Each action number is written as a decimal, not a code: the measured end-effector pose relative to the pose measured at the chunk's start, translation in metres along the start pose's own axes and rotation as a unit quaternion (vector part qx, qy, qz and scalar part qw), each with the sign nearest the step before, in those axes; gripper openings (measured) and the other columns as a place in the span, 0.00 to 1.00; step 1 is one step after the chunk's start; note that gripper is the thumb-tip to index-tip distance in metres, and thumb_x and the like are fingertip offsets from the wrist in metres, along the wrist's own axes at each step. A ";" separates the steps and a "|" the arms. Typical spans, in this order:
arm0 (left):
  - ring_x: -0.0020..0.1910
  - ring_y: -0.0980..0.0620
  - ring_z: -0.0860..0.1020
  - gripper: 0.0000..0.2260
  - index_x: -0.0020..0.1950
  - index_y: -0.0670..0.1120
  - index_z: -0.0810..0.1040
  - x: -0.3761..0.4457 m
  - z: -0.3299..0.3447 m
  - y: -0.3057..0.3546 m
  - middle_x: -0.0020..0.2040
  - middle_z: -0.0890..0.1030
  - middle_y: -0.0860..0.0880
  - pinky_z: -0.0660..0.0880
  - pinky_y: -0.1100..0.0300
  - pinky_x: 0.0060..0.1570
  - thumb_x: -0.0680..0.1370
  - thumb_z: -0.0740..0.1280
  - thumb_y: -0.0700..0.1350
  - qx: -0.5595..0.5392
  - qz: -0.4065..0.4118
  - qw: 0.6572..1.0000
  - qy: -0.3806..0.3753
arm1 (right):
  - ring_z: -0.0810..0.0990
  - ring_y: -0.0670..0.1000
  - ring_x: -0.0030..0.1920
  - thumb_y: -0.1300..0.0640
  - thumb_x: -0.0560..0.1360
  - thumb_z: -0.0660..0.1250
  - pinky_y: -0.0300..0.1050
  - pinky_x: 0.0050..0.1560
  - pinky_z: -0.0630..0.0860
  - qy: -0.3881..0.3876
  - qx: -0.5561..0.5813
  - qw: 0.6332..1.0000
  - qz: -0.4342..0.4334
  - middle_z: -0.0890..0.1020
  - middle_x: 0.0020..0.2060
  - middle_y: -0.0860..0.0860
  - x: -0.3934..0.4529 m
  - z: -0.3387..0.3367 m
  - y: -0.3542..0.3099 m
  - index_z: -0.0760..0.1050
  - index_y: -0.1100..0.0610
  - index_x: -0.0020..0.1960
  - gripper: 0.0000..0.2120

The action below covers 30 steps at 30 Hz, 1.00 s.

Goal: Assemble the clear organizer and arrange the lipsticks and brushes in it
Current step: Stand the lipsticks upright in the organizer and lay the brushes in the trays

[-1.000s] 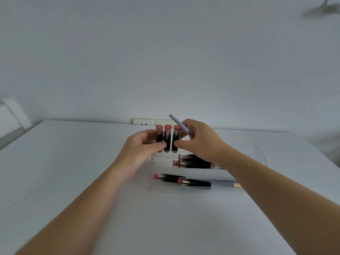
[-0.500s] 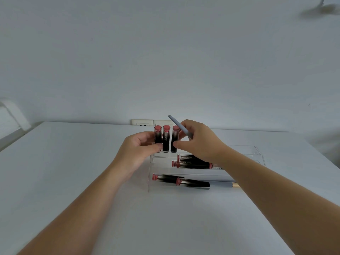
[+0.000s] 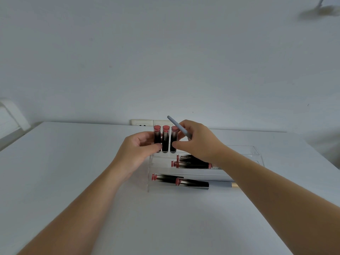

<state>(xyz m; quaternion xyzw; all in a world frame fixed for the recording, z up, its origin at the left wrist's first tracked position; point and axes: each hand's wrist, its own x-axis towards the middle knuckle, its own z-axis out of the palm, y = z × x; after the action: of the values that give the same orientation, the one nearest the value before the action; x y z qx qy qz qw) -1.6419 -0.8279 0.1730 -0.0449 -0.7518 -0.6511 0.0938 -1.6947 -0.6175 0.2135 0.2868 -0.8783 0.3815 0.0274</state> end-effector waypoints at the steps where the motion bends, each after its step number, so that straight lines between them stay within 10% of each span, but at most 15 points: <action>1: 0.51 0.54 0.86 0.16 0.53 0.60 0.86 0.000 0.000 0.000 0.50 0.88 0.53 0.76 0.60 0.54 0.65 0.75 0.52 0.000 0.000 1.000 0.000 | 0.71 0.38 0.26 0.54 0.73 0.73 0.28 0.28 0.67 0.000 0.001 1.000 0.000 0.75 0.30 0.25 0.000 0.000 0.000 0.77 0.49 0.54 0.11; 20: 0.53 0.58 0.84 0.20 0.56 0.62 0.84 -0.002 0.000 -0.004 0.52 0.87 0.57 0.75 0.57 0.58 0.64 0.76 0.55 0.027 -0.025 0.999 -0.009 | 0.73 0.36 0.28 0.51 0.71 0.76 0.27 0.30 0.70 0.013 0.019 1.000 0.018 0.85 0.43 0.36 -0.004 -0.037 -0.004 0.76 0.43 0.52 0.13; 30: 0.53 0.58 0.84 0.19 0.55 0.64 0.84 -0.003 -0.001 -0.006 0.52 0.87 0.56 0.75 0.58 0.58 0.64 0.76 0.54 0.015 -0.031 0.999 -0.013 | 0.75 0.43 0.27 0.48 0.68 0.78 0.40 0.33 0.70 -0.017 -0.137 0.973 0.183 0.81 0.26 0.45 -0.023 -0.091 0.020 0.81 0.52 0.36 0.10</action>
<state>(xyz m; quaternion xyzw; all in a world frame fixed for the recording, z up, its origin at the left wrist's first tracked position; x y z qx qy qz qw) -1.6403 -0.8294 0.1667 -0.0286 -0.7638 -0.6417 0.0638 -1.7013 -0.5332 0.2583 0.1207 -0.9601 0.2516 -0.0186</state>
